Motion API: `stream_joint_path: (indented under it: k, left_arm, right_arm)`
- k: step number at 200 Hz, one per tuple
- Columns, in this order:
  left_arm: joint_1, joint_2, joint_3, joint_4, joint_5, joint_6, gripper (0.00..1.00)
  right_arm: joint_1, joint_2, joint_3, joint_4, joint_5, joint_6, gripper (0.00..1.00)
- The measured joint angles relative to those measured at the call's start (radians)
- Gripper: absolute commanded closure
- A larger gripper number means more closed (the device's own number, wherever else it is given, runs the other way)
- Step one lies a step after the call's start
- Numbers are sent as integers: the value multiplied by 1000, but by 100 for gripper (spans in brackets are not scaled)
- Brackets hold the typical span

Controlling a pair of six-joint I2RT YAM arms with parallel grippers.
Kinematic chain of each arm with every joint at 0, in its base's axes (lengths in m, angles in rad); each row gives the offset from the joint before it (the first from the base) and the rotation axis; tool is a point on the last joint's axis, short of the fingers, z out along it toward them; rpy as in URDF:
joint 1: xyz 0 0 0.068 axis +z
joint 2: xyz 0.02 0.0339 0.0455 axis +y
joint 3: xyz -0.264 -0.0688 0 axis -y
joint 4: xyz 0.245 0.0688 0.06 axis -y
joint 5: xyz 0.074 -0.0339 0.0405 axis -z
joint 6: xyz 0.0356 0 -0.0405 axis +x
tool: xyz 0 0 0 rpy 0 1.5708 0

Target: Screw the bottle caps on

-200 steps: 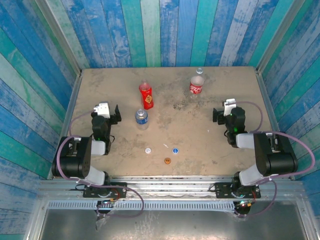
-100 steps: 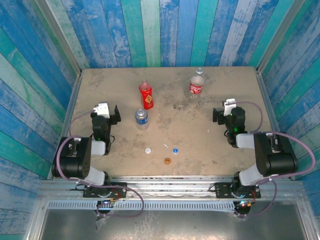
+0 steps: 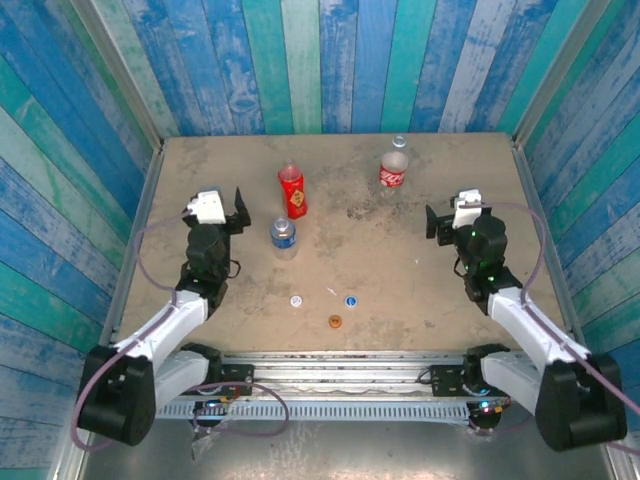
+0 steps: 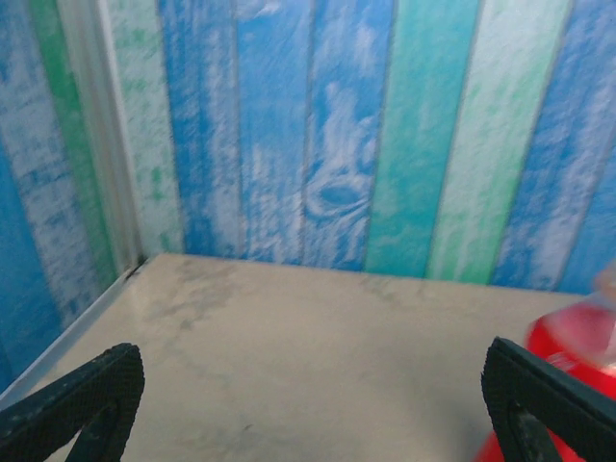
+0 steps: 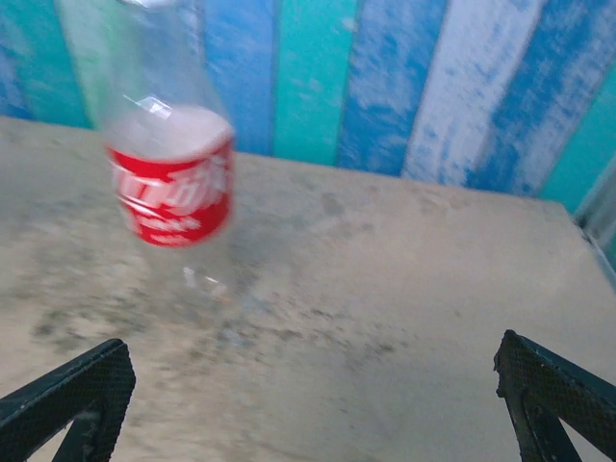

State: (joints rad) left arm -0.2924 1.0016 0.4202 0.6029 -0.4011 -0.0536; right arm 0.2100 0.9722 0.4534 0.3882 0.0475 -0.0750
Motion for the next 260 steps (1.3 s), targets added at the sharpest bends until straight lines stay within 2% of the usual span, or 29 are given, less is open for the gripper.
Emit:
stream_joint_path:
  k: [24, 49, 83, 114, 130, 149, 198, 260]
  left_arm:
    - [-63, -66, 41, -82, 7, -15, 6]
    - [-98, -129, 28, -144, 50, -50, 6]
    - [-108, -206, -66, -187, 99, -124, 6]
    - [-109, -282, -139, -249, 87, -209, 6]
    - [-109, -332, -170, -269, 76, -240, 6]
    - [-109, -372, -190, -284, 61, -259, 6]
    - [-109, -370, -193, -291, 55, -265, 6]
    - [-109, -360, -193, -292, 55, -257, 6]
  right_arm:
    - [117, -65, 61, -100, -46, -4, 0]
    - [253, -39, 134, -156, -105, -10, 0]
    - [489, 154, 270, -179, -135, -32, 1]
    - [625, 384, 418, -178, -134, -42, 8]
    - [661, 497, 502, -177, -130, -30, 21]
    - [687, 608, 593, -182, -130, -9, 27]
    - [710, 812, 775, -187, -131, 26, 34]
    - [710, 932, 887, -214, -113, 49, 45]
